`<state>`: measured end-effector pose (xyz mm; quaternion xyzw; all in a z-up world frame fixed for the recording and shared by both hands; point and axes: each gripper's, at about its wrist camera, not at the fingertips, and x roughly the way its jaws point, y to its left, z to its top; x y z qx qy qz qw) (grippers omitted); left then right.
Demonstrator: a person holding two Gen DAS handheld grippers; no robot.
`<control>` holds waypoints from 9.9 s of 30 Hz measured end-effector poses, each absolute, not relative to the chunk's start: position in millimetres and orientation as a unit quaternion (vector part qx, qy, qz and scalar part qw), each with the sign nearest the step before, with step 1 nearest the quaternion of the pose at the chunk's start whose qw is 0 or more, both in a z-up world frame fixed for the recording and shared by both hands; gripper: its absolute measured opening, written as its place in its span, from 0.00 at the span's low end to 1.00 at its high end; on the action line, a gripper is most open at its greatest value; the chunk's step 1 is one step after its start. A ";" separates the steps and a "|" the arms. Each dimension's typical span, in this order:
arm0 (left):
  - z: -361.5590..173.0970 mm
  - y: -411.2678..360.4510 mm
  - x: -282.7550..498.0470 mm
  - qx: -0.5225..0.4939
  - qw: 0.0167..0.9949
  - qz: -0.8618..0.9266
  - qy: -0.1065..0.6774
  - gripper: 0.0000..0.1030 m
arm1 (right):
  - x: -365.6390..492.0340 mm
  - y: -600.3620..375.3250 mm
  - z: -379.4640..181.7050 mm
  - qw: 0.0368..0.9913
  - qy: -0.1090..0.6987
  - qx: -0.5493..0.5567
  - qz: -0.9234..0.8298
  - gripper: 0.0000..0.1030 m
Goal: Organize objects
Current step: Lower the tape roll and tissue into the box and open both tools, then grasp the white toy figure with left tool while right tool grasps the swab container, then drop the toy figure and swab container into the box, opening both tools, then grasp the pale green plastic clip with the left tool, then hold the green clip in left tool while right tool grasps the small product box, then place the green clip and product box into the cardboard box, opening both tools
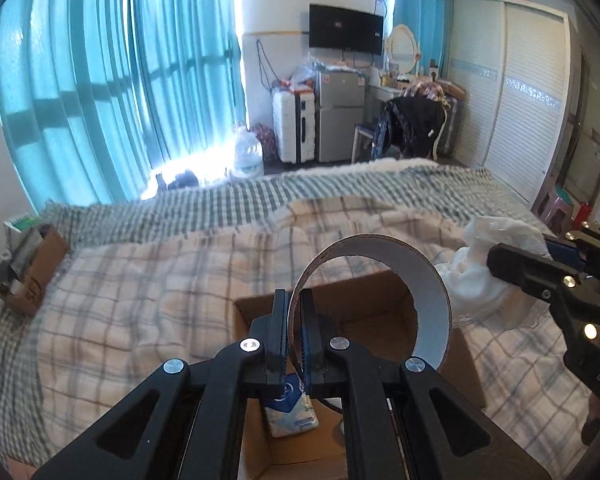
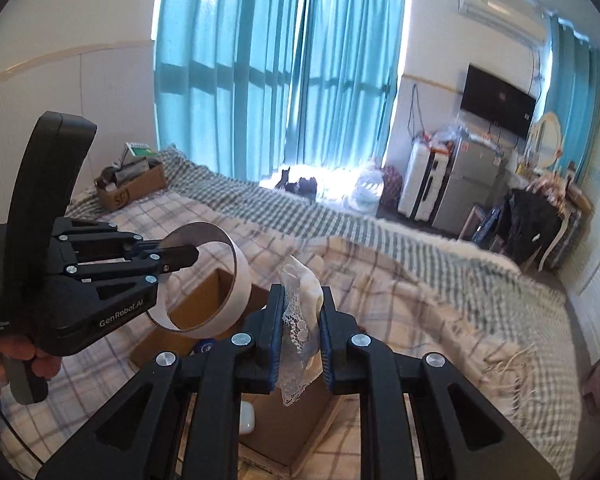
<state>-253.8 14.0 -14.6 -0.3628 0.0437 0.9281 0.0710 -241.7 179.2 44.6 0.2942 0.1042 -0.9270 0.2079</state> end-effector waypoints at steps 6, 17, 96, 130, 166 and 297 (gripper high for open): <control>-71.2 18.0 -270.7 -0.413 0.075 0.906 0.048 0.05 | -276.1 178.3 -18.4 0.214 0.098 0.357 -0.904 0.15; -64.3 13.8 -263.2 -0.436 0.068 0.896 0.039 0.58 | -263.7 203.1 -7.5 0.208 0.030 0.341 -0.916 0.60; -104.4 24.8 -61.7 -0.458 0.053 0.887 0.029 0.79 | -82.7 242.4 -36.4 0.183 0.065 0.348 -0.917 0.61; -84.5 19.0 -272.2 -0.406 0.061 0.911 0.035 0.79 | -296.0 170.8 -2.8 0.208 0.069 0.338 -0.915 0.61; -173.0 54.3 -84.5 -0.529 0.058 0.847 -0.010 0.86 | -101.8 246.9 -73.2 0.153 0.064 0.400 -0.901 0.77; 16.2 24.3 -188.8 -0.342 0.040 0.939 -0.021 0.80 | -193.8 240.3 66.1 0.137 0.005 0.300 -0.944 0.58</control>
